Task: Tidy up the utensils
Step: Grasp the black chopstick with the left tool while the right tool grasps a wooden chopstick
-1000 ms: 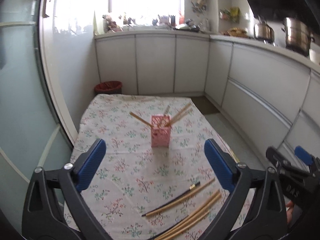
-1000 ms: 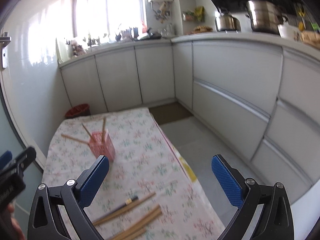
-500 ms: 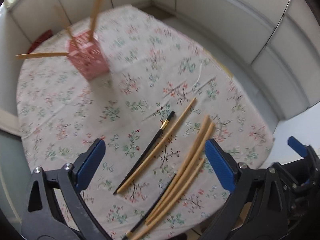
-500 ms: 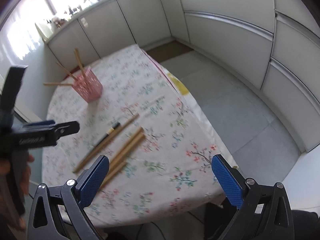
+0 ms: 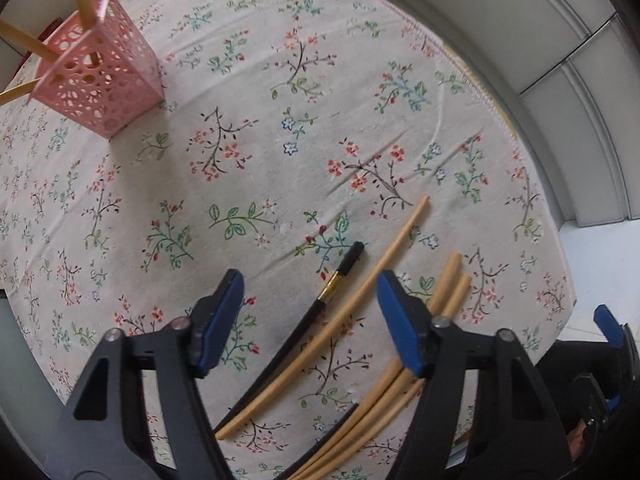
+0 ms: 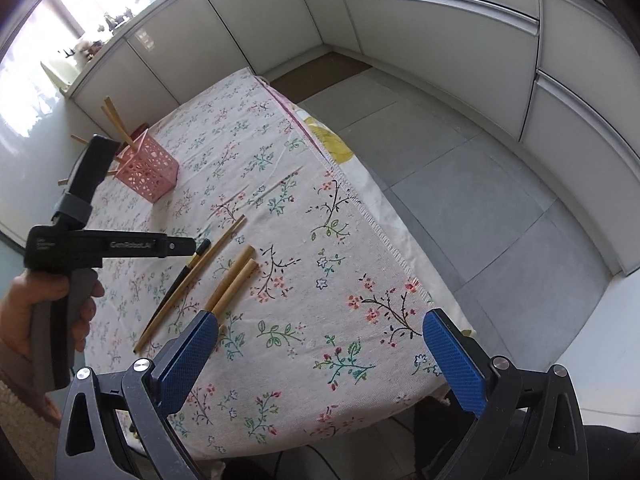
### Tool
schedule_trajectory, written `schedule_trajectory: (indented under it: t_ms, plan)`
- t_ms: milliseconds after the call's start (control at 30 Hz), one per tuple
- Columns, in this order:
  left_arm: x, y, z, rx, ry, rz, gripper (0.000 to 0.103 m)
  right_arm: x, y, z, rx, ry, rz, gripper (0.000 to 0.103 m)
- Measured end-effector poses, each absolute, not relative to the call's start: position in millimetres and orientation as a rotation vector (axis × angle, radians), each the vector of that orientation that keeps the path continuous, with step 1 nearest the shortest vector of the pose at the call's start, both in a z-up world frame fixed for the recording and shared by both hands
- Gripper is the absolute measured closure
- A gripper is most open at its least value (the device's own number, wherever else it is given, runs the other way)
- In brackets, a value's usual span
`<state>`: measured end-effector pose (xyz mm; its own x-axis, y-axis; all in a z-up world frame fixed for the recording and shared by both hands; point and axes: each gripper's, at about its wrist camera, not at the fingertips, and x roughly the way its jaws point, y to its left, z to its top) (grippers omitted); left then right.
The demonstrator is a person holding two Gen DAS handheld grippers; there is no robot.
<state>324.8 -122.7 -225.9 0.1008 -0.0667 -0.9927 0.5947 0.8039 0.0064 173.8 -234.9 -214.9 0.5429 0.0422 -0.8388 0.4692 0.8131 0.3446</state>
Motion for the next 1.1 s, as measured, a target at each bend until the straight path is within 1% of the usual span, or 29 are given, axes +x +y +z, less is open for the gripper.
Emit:
schedule_trajectory:
  t_ms: [133, 200, 333, 367, 533, 567, 633, 667, 700, 733, 767, 933, 1100]
  plan:
    - [324, -128, -233, 0.498, 1.406, -0.521, 0.043, 175, -235, -214, 0.585, 0.972, -0.269, 0.0]
    - [324, -132, -236, 0.512, 1.412, -0.524, 0.051, 176, -234, -215, 0.587, 0.978, -0.265, 0.0]
    - [325, -137, -240, 0.536, 1.427, -0.524, 0.056, 178, -235, -217, 0.599, 0.988, -0.264, 0.0]
    - [324, -138, -242, 0.543, 1.433, -0.527, 0.061, 178, -236, -218, 0.601, 0.99, -0.265, 0.0]
    - [320, -142, -243, 0.548, 1.435, -0.542, 0.062, 180, -238, -222, 0.615, 1.007, -0.272, 0.0]
    - [318, -142, -242, 0.545, 1.437, -0.548, 0.064, 181, -238, -223, 0.618, 1.011, -0.272, 0.0]
    - [326, -141, -244, 0.541, 1.44, -0.562, 0.069, 181, -238, -224, 0.622, 1.018, -0.273, 0.0]
    - [330, -139, -245, 0.542, 1.438, -0.566, 0.073, 181, -238, -224, 0.622, 1.019, -0.275, 0.0]
    - [331, -140, -245, 0.542, 1.435, -0.568, 0.081, 181, -238, -225, 0.622, 1.021, -0.278, 0.0]
    - [332, -139, -244, 0.542, 1.429, -0.57, 0.087, 181, -238, -225, 0.622, 1.024, -0.28, 0.0]
    - [333, -138, -243, 0.539, 1.424, -0.571, 0.089, 181, -238, -225, 0.623, 1.026, -0.281, 0.0]
    - [338, -118, -243, 0.51, 1.364, -0.551, 0.095, 182, -240, -228, 0.638, 1.04, -0.29, 0.0]
    - [352, -84, -236, 0.419, 1.299, -0.483, 0.095, 185, -242, -231, 0.651, 1.052, -0.303, 0.0]
